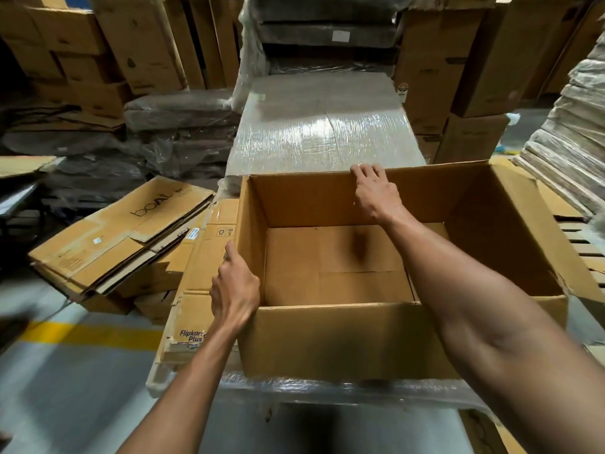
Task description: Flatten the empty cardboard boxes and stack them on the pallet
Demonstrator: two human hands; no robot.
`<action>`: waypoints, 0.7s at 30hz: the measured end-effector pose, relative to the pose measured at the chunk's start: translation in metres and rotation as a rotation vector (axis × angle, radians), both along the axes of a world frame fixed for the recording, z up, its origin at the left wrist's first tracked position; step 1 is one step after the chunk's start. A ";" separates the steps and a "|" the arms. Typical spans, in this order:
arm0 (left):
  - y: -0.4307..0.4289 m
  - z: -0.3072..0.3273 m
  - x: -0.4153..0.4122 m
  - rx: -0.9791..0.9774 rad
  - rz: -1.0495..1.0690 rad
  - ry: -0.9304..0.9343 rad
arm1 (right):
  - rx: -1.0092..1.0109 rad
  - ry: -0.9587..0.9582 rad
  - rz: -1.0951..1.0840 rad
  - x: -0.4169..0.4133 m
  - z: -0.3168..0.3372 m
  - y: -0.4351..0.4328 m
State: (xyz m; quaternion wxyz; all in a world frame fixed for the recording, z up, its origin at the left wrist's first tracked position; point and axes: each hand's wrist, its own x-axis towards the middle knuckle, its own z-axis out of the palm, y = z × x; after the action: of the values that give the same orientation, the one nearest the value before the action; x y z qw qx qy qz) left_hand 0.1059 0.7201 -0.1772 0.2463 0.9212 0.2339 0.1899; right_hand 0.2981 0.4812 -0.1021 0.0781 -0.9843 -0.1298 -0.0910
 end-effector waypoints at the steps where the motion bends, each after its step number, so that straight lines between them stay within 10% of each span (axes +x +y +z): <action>1: 0.000 0.001 0.002 0.000 0.004 0.006 | 0.003 0.012 0.003 0.002 -0.001 0.000; 14: 0.001 0.008 0.020 -0.013 0.064 -0.017 | 0.058 0.086 0.039 -0.022 -0.016 -0.003; 21: -0.002 0.006 0.001 -0.199 -0.019 -0.421 | 0.435 -0.080 0.000 -0.104 -0.019 -0.036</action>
State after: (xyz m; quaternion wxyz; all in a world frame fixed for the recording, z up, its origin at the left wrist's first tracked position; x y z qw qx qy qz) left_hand 0.1070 0.7182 -0.1710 0.3812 0.8345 0.1861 0.3515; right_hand 0.1941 0.4454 -0.1212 0.2833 -0.9399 -0.1100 -0.1557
